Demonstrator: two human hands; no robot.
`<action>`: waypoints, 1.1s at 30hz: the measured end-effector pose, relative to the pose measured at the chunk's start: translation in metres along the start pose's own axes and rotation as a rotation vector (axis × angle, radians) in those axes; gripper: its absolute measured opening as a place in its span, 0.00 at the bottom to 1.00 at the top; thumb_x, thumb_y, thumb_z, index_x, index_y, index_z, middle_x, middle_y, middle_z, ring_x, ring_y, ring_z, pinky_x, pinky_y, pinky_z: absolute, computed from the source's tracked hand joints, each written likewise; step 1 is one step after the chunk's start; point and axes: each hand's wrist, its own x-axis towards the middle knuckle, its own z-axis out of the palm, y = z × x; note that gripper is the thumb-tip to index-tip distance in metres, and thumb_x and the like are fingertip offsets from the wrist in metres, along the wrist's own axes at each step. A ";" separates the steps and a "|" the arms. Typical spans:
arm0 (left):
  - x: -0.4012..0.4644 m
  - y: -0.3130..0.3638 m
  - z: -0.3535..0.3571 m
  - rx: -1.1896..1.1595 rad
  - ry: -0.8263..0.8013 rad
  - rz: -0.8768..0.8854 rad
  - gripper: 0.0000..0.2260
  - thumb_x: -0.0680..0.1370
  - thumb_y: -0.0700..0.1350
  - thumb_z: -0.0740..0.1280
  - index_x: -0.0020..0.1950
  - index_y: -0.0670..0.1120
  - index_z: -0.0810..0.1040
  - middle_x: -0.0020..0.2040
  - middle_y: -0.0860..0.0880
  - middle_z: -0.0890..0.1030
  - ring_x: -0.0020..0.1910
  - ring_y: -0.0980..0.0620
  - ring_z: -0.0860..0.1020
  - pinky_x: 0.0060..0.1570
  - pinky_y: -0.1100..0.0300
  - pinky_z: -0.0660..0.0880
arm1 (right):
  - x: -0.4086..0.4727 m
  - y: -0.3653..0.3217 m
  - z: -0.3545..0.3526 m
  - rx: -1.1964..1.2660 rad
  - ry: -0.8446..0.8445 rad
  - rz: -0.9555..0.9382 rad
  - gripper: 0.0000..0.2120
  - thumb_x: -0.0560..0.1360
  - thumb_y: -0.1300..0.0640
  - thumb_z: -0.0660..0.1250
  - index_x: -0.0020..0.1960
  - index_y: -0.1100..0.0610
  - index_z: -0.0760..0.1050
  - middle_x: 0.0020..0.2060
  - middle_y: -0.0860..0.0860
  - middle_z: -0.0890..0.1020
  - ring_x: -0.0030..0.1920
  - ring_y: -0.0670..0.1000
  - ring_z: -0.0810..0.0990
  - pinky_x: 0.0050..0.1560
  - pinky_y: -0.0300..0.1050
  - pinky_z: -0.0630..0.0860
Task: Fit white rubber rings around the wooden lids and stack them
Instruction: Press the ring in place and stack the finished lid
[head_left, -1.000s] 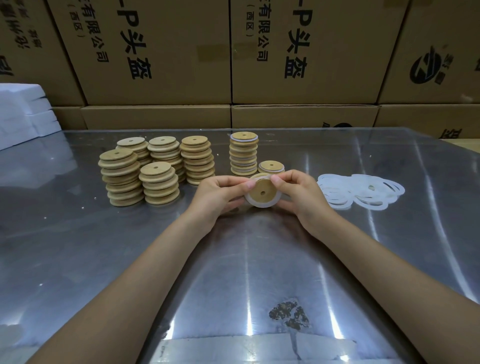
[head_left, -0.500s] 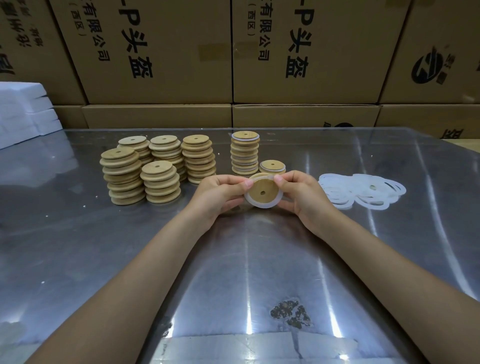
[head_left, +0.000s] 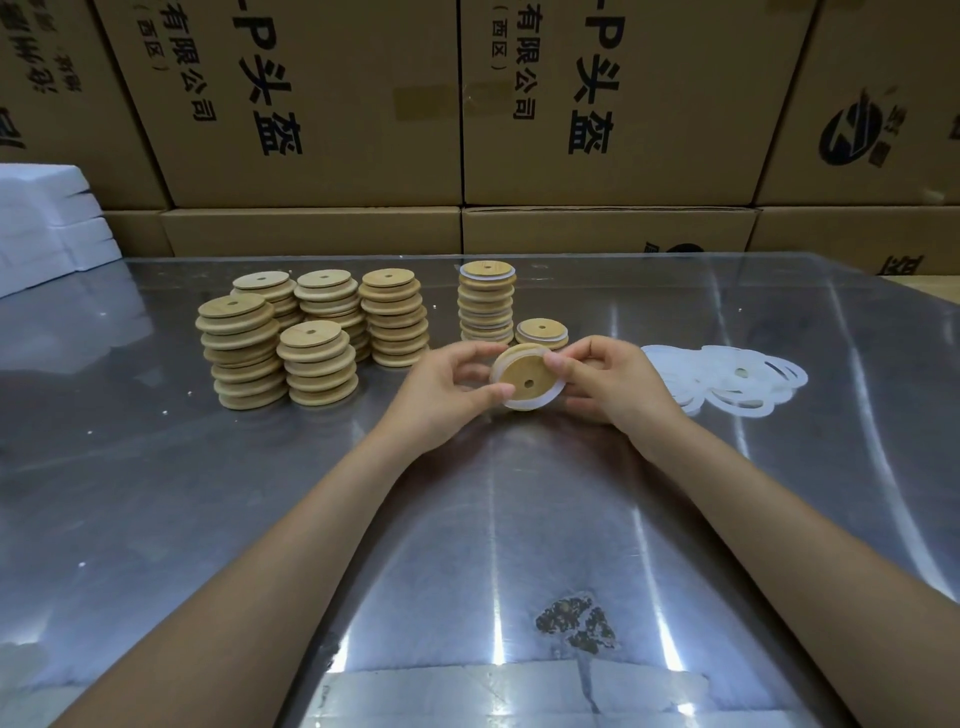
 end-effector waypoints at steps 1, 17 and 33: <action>-0.001 0.000 0.000 0.003 -0.013 0.010 0.16 0.72 0.37 0.72 0.58 0.49 0.77 0.49 0.48 0.84 0.46 0.57 0.82 0.50 0.63 0.78 | -0.001 0.000 0.000 0.014 -0.008 -0.021 0.05 0.74 0.61 0.70 0.42 0.59 0.75 0.38 0.53 0.84 0.37 0.44 0.84 0.37 0.37 0.81; -0.006 0.010 0.008 -0.458 0.026 -0.167 0.04 0.76 0.36 0.67 0.47 0.43 0.75 0.41 0.48 0.82 0.36 0.60 0.82 0.37 0.68 0.78 | -0.005 -0.003 0.009 0.153 0.100 -0.058 0.03 0.74 0.55 0.70 0.44 0.54 0.77 0.37 0.45 0.84 0.41 0.40 0.83 0.40 0.36 0.80; -0.003 0.012 0.008 -0.043 0.100 0.024 0.11 0.70 0.35 0.74 0.49 0.43 0.77 0.37 0.52 0.77 0.35 0.59 0.74 0.37 0.66 0.71 | -0.007 -0.006 0.024 0.241 -0.039 -0.172 0.06 0.76 0.67 0.65 0.41 0.60 0.74 0.47 0.55 0.83 0.48 0.50 0.82 0.56 0.47 0.76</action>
